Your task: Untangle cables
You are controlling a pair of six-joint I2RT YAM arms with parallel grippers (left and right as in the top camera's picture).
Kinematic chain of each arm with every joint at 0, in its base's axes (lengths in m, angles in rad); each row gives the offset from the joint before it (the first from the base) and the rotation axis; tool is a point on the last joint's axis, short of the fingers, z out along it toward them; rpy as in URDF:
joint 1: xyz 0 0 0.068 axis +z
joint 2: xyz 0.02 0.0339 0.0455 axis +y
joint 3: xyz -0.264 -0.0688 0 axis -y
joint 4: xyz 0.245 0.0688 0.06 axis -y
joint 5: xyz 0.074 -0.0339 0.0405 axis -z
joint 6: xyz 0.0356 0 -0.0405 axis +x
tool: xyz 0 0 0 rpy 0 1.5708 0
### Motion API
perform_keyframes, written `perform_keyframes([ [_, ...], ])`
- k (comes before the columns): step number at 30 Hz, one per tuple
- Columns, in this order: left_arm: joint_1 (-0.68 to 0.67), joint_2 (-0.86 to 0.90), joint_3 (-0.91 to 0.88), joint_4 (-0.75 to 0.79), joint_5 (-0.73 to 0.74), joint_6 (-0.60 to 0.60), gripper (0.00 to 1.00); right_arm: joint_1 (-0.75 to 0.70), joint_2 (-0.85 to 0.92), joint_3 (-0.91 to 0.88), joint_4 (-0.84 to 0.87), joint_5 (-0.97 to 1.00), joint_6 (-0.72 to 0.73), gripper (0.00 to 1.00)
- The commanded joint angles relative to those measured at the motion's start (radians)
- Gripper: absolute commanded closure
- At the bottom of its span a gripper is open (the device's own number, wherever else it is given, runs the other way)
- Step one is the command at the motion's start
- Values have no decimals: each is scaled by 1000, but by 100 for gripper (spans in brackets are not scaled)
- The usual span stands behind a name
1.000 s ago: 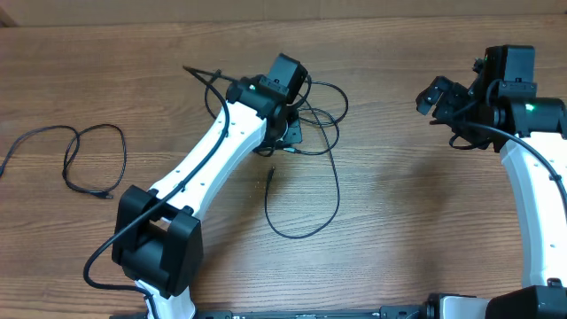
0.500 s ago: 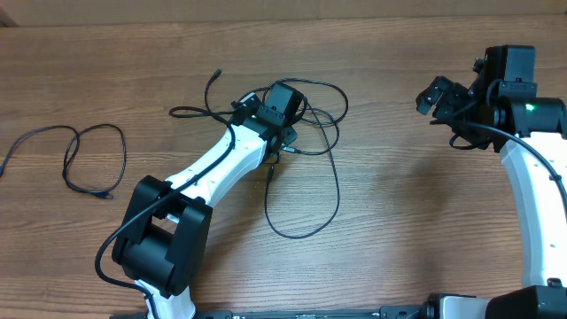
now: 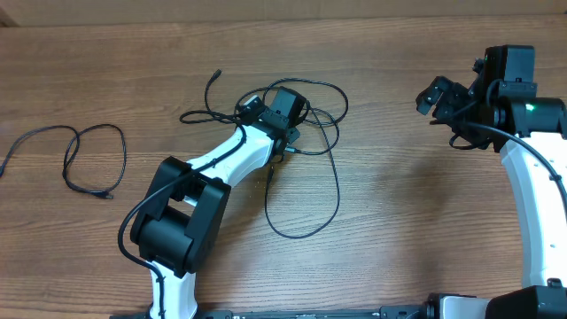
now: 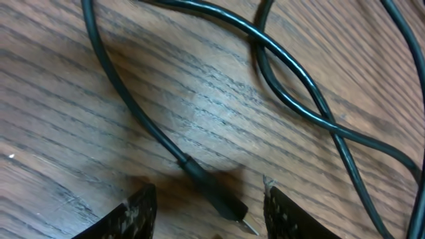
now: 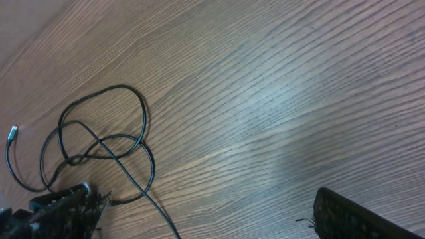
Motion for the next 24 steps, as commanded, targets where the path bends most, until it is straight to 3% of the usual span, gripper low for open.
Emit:
perform_keyframes([
  [1, 13, 9, -7, -16, -29, -10, 47, -2, -4, -1, 2, 0, 4, 0],
  [16, 13, 42, -32, 39, -100, -10, 46, -2, -4, -1, 2, 0, 4, 0],
  [22, 11, 83, -32, -7, -58, -10, 73, -2, -4, -1, 2, 0, 4, 0],
  [24, 13, 91, -32, -42, -59, -9, 76, -2, -4, -1, 2, 0, 4, 0],
])
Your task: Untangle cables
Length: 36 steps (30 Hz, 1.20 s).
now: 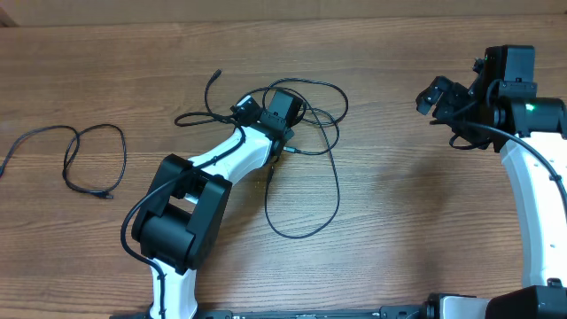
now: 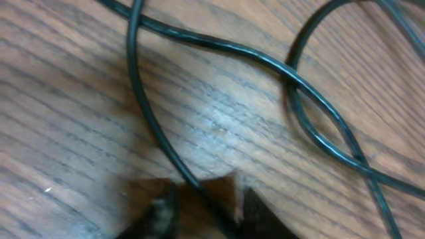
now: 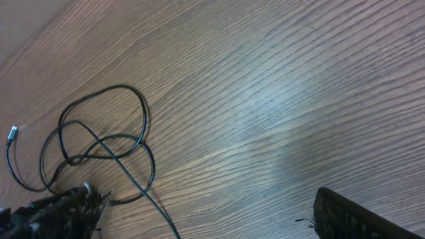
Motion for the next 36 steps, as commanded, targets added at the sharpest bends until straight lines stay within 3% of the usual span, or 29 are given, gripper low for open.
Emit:
perform_keyframes([
  [1, 6, 68, -16, -60, 30, -8, 76, -2, -4, -1, 2, 0, 3, 0],
  [5, 10, 66, -15, -118, 49, 61, 96, -2, -4, -1, 2, 0, 3, 0],
  [8, 22, 8, 16, -119, 46, 158, 96, -2, -4, -1, 2, 0, 3, 0],
  [12, 25, -207, 55, -122, 90, 351, 96, -2, -4, -1, 2, 0, 3, 0],
  [17, 24, -351, 55, -244, 307, 491, 96, -2, -4, -1, 2, 0, 3, 0],
  [21, 11, -331, 55, -409, 390, 524, 96, -2, -4, -1, 2, 0, 3, 0],
  [24, -25, -279, 54, -513, 389, 623, 96, -2, -4, -1, 2, 0, 3, 0],
  [29, -96, -171, 54, -534, 361, 765, 95, -2, -4, -1, 2, 0, 3, 0],
  [33, -107, -82, 54, -591, 233, 766, 89, -2, -4, -1, 2, 0, 3, 0],
  [36, -97, -78, 54, -606, 222, 766, 87, -2, -4, -1, 2, 0, 3, 0],
])
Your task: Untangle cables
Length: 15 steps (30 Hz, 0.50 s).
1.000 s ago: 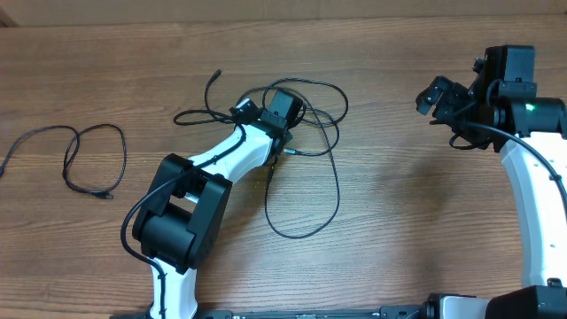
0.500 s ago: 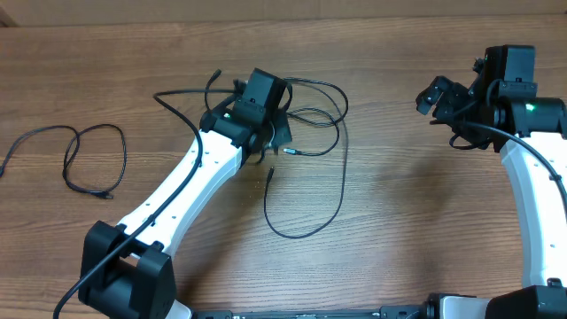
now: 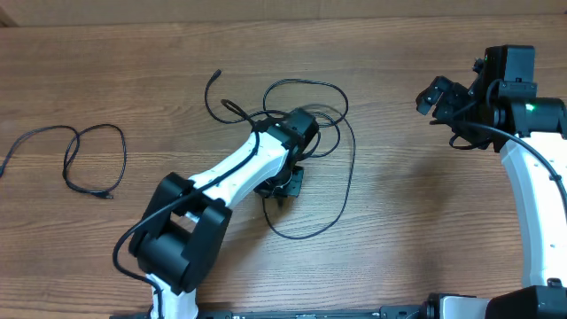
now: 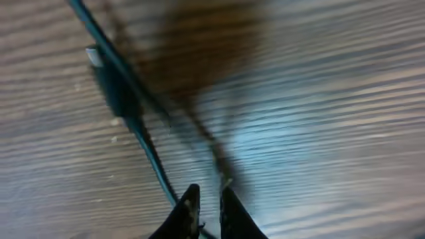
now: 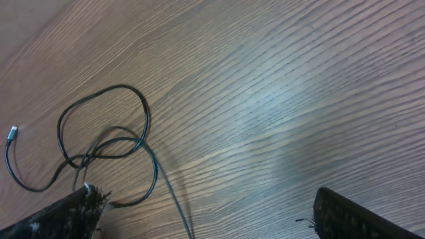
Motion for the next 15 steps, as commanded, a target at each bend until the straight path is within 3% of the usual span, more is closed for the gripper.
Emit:
perform_keyframes([
  [1, 15, 11, 3, -4, -54, 26, 85, -2, -4, -1, 2, 0, 3, 0],
  [2, 18, 11, 3, -4, -54, 26, 81, -2, -4, -1, 2, 0, 3, 0],
  [8, 24, 11, 3, 4, -54, 21, 35, -2, -4, -1, 2, 0, 3, 0],
  [12, 25, 11, 3, 27, -55, -43, 18, -2, -4, -1, 2, 0, 3, 0],
  [15, 25, 11, 3, 56, -79, -141, 14, -2, -4, -1, 2, 0, 3, 0],
])
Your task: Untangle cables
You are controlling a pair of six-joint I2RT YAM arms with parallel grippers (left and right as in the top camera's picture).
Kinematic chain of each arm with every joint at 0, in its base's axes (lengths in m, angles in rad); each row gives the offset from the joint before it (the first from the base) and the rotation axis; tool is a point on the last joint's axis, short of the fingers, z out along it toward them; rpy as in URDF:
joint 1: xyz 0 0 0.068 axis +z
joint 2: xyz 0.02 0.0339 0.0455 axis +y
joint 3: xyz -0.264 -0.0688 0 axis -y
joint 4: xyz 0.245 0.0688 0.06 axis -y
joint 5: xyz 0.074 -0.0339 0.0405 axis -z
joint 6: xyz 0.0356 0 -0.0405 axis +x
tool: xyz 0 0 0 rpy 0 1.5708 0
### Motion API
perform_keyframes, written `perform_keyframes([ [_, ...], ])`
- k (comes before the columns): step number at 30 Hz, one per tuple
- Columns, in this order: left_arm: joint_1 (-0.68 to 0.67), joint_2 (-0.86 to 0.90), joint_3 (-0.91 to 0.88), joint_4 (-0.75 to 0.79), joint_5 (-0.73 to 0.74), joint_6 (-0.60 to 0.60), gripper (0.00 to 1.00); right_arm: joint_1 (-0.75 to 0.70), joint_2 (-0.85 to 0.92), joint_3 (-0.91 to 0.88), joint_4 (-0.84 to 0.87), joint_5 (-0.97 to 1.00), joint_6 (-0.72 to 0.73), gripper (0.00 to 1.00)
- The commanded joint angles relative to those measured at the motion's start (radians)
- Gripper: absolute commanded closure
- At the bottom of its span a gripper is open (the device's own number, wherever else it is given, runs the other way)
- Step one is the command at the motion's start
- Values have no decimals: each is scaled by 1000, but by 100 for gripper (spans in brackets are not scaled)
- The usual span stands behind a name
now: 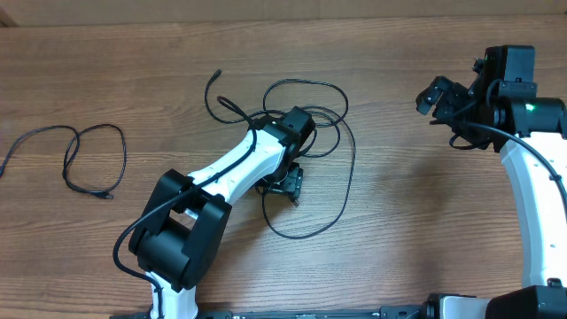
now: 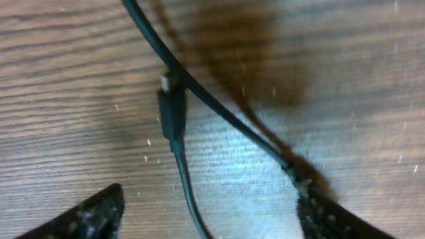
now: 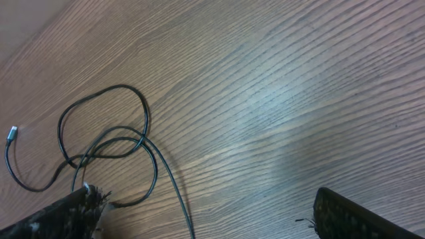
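A tangle of thin black cables point(image 1: 306, 115) lies mid-table, with one long loop point(image 1: 341, 190) trailing toward the front edge. My left gripper point(image 1: 288, 184) sits low at the near side of the tangle. In the left wrist view it point(image 2: 209, 202) is open, and a thin cable runs between the fingers up to a black plug point(image 2: 171, 109) lying on the wood. A second cable point(image 2: 219, 99) crosses beside the plug. My right gripper point(image 1: 436, 96) is raised at the far right, open and holding nothing point(image 3: 206, 209). It looks down on the cable loops point(image 3: 106, 136).
A separate black cable point(image 1: 84, 155) lies in loose loops at the table's left side, apart from the tangle. The wooden tabletop point(image 1: 416, 204) stretches bare between the tangle and the right arm.
My left gripper was shut on a thin cable near its plug and is now open, with the plug and cable lying on the table between the fingers. The right arm has not moved.
My left gripper stood open around a cable plug at the tangle's centre, then shut on it. Then it was nearer the front edge, still shut, and the tangle's loops had shifted. Now it is open there. The right gripper stayed raised and open throughout.
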Motion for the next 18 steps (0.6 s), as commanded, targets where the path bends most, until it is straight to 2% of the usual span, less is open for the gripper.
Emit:
perform_keyframes([
  [1, 5, 5, 3, 27, -30, -112, 14, -2, -4, -1, 2, 0, 3, 0],
  [3, 5, 5, 3, 67, -28, -152, 15, -2, -4, -1, 2, 0, 3, 0],
  [6, 5, 6, 2, 98, -31, -215, 26, -2, -4, -1, 2, 0, 3, 0],
  [8, 5, 19, 2, 98, -33, -219, 30, -2, -4, -1, 2, 0, 3, 0],
  [12, 5, 69, 2, 99, -33, -219, 31, -2, -4, -1, 2, 0, 3, 0],
  [14, 11, 84, 2, 101, -31, -219, 36, -2, -4, -1, 2, 0, 3, 0],
  [18, 13, 84, 2, 106, -28, -219, 76, -2, -4, -1, 2, 0, 3, 0],
])
